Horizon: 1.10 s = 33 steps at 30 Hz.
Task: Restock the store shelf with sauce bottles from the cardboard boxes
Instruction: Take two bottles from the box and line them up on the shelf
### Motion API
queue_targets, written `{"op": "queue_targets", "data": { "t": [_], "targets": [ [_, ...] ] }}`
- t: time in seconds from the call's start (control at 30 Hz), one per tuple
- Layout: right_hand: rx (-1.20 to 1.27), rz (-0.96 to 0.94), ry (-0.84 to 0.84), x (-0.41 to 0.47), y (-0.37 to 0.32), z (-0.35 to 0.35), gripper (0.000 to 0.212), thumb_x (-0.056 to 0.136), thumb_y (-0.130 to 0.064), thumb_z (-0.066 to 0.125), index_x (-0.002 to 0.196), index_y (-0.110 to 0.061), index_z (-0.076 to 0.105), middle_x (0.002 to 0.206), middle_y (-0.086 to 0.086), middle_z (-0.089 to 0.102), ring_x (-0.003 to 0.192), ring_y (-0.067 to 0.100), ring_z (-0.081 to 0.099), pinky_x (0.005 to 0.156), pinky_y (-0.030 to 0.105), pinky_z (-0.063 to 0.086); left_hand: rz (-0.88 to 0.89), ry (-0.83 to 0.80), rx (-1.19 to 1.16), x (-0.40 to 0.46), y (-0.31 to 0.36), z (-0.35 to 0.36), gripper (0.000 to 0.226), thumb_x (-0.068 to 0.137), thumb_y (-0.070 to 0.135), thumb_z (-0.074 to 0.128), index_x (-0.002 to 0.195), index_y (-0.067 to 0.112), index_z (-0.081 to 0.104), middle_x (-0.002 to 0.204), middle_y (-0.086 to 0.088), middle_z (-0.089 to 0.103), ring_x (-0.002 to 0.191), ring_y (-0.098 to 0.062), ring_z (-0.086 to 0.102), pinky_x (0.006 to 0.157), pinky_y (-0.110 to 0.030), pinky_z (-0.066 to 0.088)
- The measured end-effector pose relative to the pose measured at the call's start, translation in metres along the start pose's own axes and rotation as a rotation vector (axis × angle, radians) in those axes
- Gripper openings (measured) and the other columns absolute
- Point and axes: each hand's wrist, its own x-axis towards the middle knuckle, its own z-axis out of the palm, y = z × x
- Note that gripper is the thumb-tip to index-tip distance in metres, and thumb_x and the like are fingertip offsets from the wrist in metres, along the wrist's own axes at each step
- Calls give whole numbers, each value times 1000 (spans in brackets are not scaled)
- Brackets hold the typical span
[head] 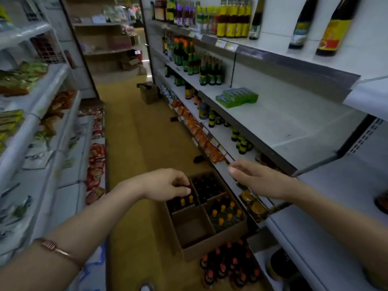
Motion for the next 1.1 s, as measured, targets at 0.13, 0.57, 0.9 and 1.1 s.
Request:
{"op": "queue_targets", "data": {
  "t": [0.13,0.57,0.9,1.1],
  "targets": [
    [22,112,23,68,6,3,48,99,-50,35,140,-26,41,127,-7,49,118,10,47,99,27,38,82,-26,9,73,-50,-28,38,95,44,53,129,26,54,125,7,58,112,-10,56,98,-32,48],
    [159,341,426,210,78,22,24,98,-40,48,110,-23,61,97,-6,65,88,11,62,78,31,52,285,22,-265,267,-107,-36,15,99,31,49,94,24,61,85,7,65,69,-2,58,58,-18,45],
    [326,475,410,332,196,65,7,99,-26,53,103,-24,58,88,-13,60,81,5,57,62,7,42,168,-103,-362,413,-152,45,11,100,33,47,106,32,56,103,16,57,91,2,56,72,-12,45],
    [386,555,411,413,293,122,13,98,-15,54,110,-12,59,83,-21,55,72,-19,56,62,1,39,218,-181,-348,530,-181,132,21,98,20,50,117,21,59,112,9,52,102,-6,56,85,-16,46]
  ]
}}
